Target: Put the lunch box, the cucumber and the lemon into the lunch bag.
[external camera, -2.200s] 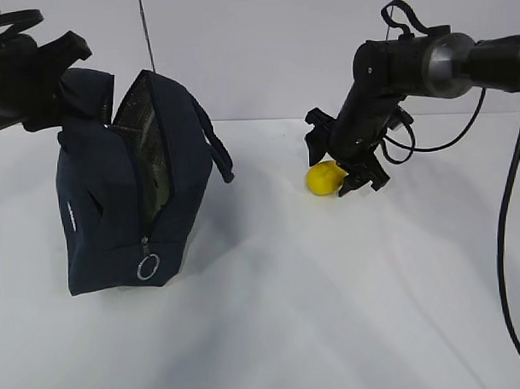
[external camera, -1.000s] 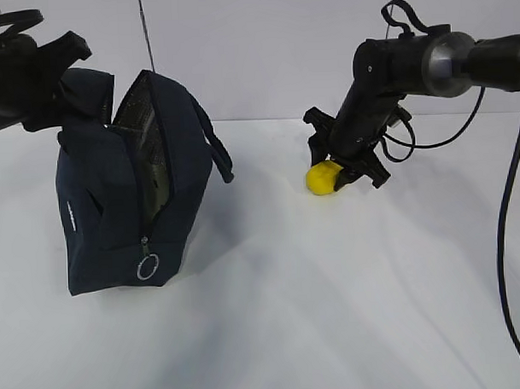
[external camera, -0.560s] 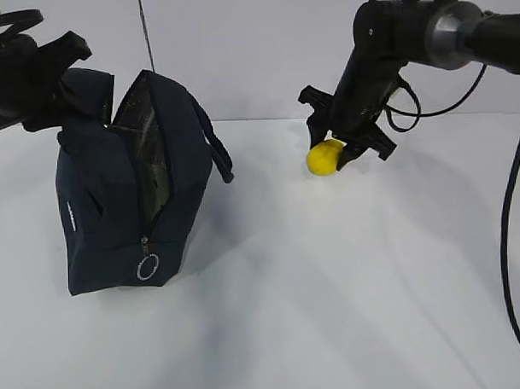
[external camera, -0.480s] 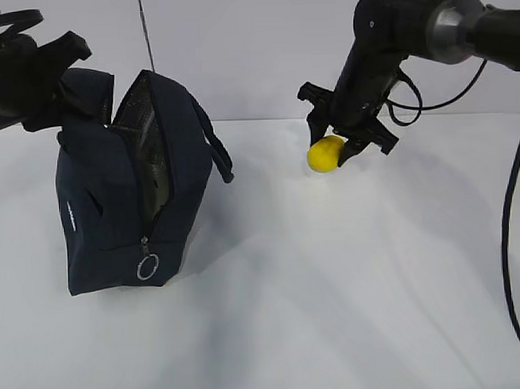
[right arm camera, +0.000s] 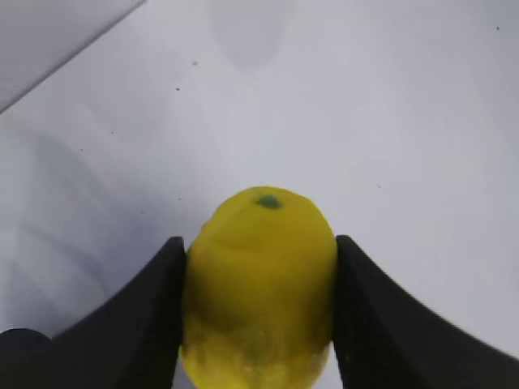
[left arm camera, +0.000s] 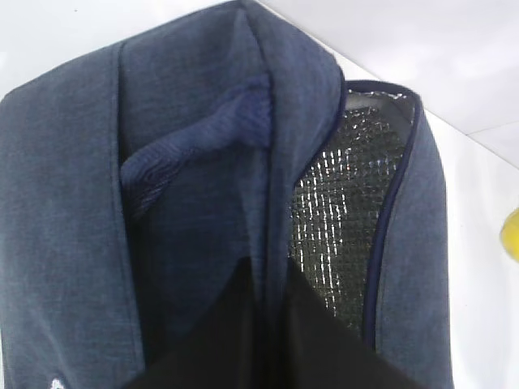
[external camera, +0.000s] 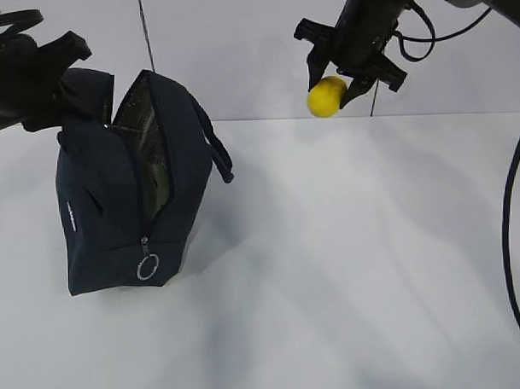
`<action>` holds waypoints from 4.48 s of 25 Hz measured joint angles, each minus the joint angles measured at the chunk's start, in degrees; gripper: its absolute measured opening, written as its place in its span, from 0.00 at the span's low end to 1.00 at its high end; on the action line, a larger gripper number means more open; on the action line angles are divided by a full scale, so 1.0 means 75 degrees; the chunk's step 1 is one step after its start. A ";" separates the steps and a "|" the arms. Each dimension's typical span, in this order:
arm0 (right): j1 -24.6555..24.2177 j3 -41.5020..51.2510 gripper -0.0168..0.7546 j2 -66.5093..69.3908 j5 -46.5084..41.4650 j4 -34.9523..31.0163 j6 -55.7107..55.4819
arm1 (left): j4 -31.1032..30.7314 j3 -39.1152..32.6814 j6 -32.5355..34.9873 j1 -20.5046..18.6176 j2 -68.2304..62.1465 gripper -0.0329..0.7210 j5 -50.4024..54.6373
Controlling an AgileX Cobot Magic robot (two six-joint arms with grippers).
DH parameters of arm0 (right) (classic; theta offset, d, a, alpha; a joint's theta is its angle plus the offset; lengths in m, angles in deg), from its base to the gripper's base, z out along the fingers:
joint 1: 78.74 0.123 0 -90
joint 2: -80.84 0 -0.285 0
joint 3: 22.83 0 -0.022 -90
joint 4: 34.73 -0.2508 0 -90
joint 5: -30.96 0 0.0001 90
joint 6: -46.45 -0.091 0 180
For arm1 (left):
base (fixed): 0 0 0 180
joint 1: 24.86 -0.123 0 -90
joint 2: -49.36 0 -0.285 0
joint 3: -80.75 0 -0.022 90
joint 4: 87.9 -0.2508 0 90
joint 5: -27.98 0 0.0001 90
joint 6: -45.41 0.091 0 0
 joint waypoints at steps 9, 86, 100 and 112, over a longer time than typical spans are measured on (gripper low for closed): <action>-0.0030 -0.0939 0.54 0.0000 -0.0072 -0.2625 0.2533 | 0.0000 0.0000 0.0000 0.0000 0.0000 0.05 0.0016; 0.1941 0.1363 0.55 -0.0862 0.1206 -0.5009 0.7362 | -0.0013 0.0000 0.0000 0.0000 0.0000 0.05 -0.0023; 0.1941 0.1349 0.73 -0.0795 0.1327 -0.5352 0.8121 | -0.0013 0.0000 0.0000 0.0000 0.0000 0.05 -0.0040; 0.1320 0.0132 0.70 -0.0795 0.0021 -0.5238 0.7730 | -0.0013 0.0000 0.0000 0.0000 0.0000 0.05 -0.0040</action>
